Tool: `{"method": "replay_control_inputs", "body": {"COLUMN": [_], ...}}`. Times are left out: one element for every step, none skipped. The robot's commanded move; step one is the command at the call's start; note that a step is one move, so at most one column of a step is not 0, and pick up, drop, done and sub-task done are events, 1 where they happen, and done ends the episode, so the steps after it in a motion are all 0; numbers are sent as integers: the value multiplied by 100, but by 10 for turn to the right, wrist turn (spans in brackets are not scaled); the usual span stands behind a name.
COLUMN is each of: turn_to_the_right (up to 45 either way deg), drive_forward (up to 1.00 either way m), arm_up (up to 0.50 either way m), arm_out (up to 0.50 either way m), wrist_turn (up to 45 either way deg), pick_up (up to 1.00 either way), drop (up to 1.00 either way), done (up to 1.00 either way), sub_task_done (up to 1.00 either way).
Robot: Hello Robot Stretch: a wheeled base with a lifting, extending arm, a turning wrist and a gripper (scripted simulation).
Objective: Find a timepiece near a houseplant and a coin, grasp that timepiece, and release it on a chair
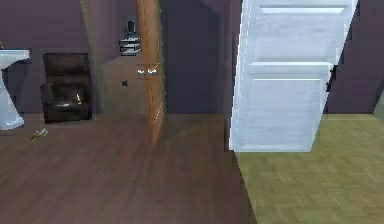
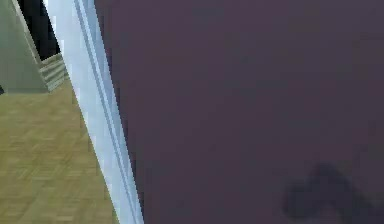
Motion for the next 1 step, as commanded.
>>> {"method": "replay_control_inputs", "body": {"turn_to_the_right": [30], "drive_forward": [0], "arm_up": [0], "arm_out": [0], "wrist_turn": [0], "pick_up": [0], "drop": [0], "done": [0], "sub_task_done": [0]}}
